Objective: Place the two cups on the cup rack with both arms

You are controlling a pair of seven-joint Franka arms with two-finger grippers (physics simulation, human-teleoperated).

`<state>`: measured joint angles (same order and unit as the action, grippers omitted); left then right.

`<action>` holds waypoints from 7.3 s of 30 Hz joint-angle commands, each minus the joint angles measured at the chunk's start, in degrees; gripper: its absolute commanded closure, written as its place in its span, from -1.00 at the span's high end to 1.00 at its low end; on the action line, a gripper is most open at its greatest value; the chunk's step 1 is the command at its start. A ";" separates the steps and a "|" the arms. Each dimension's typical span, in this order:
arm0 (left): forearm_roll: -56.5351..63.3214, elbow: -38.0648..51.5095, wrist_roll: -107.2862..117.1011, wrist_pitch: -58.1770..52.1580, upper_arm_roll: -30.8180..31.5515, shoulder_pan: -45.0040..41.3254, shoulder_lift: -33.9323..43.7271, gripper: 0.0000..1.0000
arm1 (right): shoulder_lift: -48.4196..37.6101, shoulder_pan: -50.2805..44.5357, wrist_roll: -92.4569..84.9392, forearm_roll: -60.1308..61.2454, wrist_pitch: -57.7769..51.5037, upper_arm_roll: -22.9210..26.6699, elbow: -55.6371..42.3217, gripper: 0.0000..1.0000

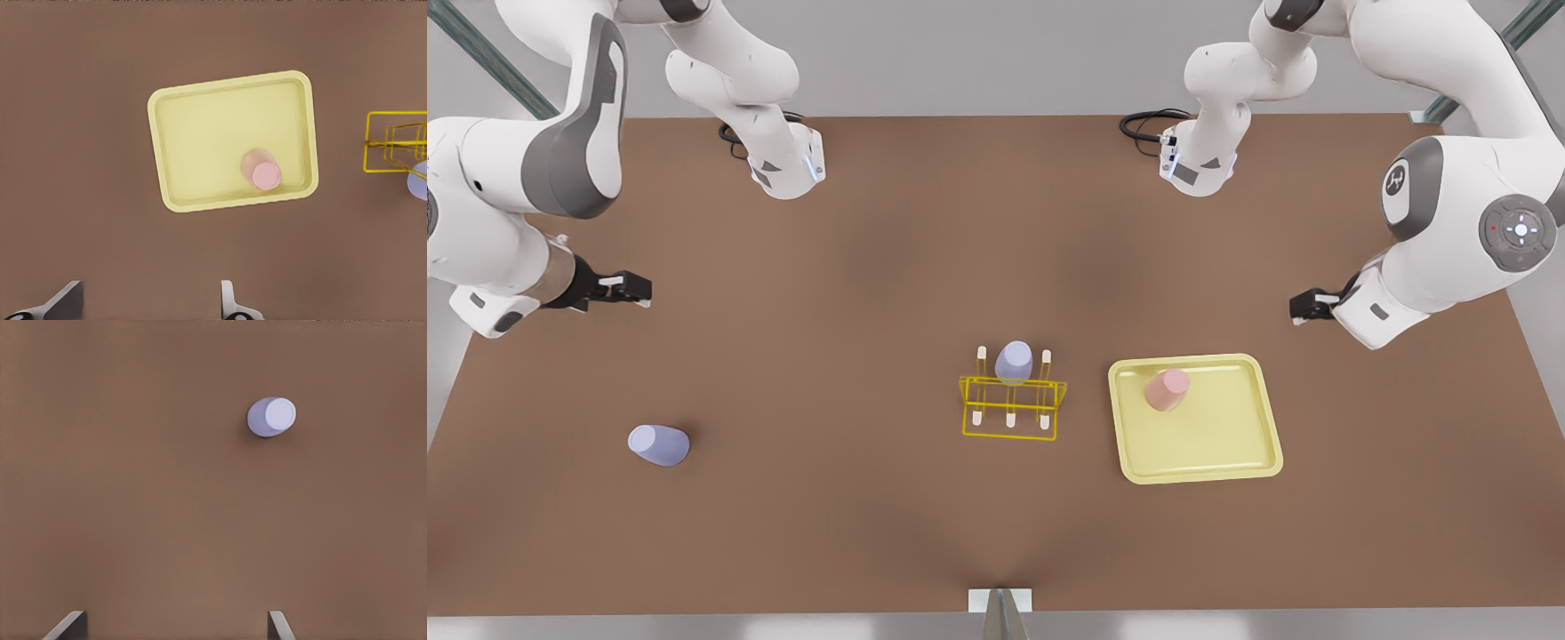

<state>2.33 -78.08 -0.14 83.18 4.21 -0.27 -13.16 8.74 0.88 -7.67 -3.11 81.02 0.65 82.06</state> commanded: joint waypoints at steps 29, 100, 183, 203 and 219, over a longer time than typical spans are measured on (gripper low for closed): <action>-0.13 -27.65 22.64 45.75 0.28 -10.28 -13.29 1.00 | 32.21 9.23 -37.50 2.14 36.84 1.73 -1.38 1.00; 0.22 10.40 46.63 19.82 1.33 -24.34 -25.68 0.62 | 38.98 8.44 -3.93 3.72 40.80 3.49 -1.91 1.00; -3.56 6.28 0.76 -5.22 0.45 -9.31 -4.42 1.00 | 33.53 -26.54 3.72 19.37 38.51 1.46 -15.00 0.59; -3.56 6.89 2.60 -5.22 0.54 -10.11 -5.03 1.00 | 33.27 -34.72 3.28 23.94 36.40 1.82 -10.52 0.61; -3.56 7.68 2.69 -5.40 0.54 -10.11 -5.21 1.00 | 27.91 -33.05 3.55 15.95 12.16 21.05 -12.01 1.00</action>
<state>-1.26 -70.43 2.36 77.84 4.70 -10.38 -18.43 37.71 -32.38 -4.77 17.33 109.75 18.59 70.13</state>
